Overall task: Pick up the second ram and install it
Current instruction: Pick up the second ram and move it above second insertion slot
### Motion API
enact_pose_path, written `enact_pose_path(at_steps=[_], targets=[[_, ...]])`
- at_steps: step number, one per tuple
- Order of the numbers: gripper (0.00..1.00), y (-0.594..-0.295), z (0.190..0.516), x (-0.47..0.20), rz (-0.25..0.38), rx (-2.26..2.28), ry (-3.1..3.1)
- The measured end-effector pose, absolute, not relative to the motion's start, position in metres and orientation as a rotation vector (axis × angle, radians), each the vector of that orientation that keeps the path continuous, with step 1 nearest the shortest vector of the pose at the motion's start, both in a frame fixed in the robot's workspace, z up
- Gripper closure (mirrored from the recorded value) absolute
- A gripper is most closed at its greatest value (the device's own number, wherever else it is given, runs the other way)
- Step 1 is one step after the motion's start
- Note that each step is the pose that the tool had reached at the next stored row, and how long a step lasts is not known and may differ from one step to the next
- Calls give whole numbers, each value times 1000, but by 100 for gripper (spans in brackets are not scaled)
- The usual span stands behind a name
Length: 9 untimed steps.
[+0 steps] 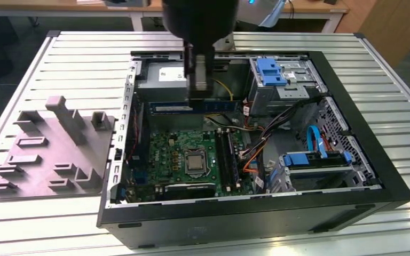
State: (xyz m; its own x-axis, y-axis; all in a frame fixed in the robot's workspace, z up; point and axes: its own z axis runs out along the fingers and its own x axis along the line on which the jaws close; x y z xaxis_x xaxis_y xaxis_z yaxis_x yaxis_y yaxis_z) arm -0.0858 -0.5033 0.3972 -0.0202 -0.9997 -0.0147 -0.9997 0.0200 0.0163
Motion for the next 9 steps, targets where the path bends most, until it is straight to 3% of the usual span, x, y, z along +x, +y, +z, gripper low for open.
enact_pose_path(at_steps=[9], targets=[[89,-504,397,-65,-35,2198,-2243]])
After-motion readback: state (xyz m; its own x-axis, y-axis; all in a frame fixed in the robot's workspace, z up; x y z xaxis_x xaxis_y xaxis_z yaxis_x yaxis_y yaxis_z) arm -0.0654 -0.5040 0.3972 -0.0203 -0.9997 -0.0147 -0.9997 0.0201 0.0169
